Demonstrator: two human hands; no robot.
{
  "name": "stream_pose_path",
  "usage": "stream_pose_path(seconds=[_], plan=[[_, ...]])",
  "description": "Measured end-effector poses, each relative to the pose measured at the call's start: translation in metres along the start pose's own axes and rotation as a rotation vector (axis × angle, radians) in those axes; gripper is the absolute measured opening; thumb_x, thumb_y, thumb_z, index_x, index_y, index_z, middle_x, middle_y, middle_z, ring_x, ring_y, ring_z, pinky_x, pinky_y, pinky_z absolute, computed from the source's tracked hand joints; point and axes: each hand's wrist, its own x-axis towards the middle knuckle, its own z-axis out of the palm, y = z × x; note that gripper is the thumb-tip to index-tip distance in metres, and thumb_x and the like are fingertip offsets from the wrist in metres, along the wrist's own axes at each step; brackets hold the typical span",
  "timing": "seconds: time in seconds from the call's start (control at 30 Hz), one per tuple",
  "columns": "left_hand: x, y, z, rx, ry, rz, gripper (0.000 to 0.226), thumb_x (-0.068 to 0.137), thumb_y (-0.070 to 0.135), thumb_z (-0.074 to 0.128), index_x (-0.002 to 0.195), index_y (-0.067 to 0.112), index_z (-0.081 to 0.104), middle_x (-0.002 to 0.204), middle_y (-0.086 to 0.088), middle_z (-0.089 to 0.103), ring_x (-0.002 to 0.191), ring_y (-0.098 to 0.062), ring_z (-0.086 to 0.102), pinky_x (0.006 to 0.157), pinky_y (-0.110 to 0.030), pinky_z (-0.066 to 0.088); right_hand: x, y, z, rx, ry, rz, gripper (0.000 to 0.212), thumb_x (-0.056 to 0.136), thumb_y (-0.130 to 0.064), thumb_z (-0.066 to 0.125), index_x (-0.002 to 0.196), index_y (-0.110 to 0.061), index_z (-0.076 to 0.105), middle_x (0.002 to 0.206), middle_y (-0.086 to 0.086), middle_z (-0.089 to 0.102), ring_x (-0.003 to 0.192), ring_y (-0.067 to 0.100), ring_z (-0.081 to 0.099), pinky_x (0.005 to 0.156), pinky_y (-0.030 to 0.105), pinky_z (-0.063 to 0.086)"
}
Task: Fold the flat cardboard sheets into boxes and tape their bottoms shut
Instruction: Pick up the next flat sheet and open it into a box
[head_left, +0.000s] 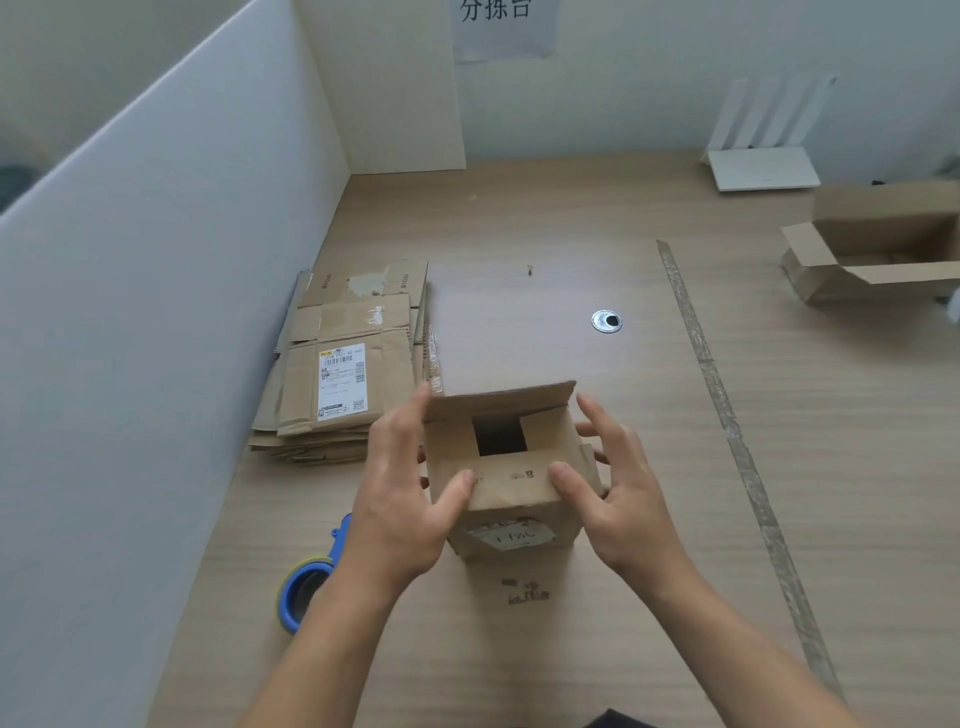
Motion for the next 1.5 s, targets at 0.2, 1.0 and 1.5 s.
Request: stream_pose_path(seconds=[0.2,1.0,1.5], plan=[[-0.002,-0.017,0.004,0.085,0.022,0.037,0.039,0.088,0.048,0.054,0.113,0.022,0.066,0.131,0.014,0.046,0.125,-0.011,0.050,0.092,-0.044,0.054,-0.001,0.003,0.007,-0.062,-0.006,-0.019,0.068,0.084,-0.042,0.064,0.139,-0.063,0.030,0.133,-0.019,0.036,0.123,-0.007,0.039,0.091,0.004,0.038],[-0.032,-0.011,0.058,-0.165,-0.074,-0.265,0.027,0.097,0.040,0.059,0.123,0.044,0.059,0.138,0.003,0.060,0.128,-0.008,0.055,0.089,-0.008,0.047,0.013,0.032,-0.020,-0.242,-0.170,0.051,0.034,0.100,-0.027,0.054,0.128,-0.046,0.052,0.155,-0.017,0.024,0.138,-0.012,0.024,0.106,0.001,0.020],[-0.037,-0.031,0.050,-0.020,0.066,-0.133,0.045,0.095,0.047,0.045,0.128,0.024,0.066,0.132,0.011,0.061,0.131,-0.009,0.054,0.098,-0.042,0.053,0.009,0.020,0.014,-0.876,-0.176,-0.284,0.047,0.090,-0.040,0.053,0.133,-0.019,0.055,0.153,0.013,0.037,0.144,0.037,0.027,0.105,0.056,0.038]])
